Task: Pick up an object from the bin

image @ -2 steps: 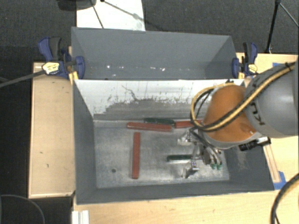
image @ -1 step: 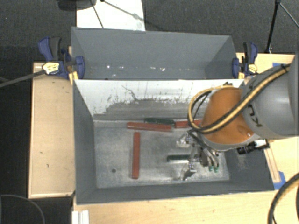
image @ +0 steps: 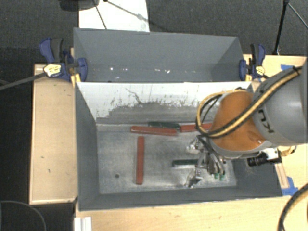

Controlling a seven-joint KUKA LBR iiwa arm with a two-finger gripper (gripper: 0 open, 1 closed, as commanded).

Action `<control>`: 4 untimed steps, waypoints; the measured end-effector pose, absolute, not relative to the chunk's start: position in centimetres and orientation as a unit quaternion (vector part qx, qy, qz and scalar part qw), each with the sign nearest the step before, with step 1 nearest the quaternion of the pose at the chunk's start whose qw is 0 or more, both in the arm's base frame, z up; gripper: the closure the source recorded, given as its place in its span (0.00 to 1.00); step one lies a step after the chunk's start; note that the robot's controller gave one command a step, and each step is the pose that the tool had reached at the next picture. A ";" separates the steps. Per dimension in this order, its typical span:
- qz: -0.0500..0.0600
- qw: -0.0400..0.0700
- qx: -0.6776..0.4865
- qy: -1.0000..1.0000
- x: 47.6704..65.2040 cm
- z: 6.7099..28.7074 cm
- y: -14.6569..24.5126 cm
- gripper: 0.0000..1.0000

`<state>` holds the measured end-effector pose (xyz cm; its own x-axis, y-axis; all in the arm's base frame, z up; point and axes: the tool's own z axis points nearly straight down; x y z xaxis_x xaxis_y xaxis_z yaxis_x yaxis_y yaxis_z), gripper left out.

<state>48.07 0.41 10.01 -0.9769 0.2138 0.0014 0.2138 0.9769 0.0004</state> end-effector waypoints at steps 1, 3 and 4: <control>0.000 0.000 -0.116 -0.993 48.4 7.0 0.1 0.00; -0.002 -0.002 -0.149 -0.989 48.4 7.4 0.1 1.00; -0.001 -0.001 -0.150 -0.989 48.3 7.7 0.2 1.00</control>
Offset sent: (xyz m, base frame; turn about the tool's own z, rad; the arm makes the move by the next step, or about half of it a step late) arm -0.0001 -0.0039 -0.0301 0.1476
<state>48.30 0.15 7.70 -0.9549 0.2970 -0.0018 0.2970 0.9549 0.0026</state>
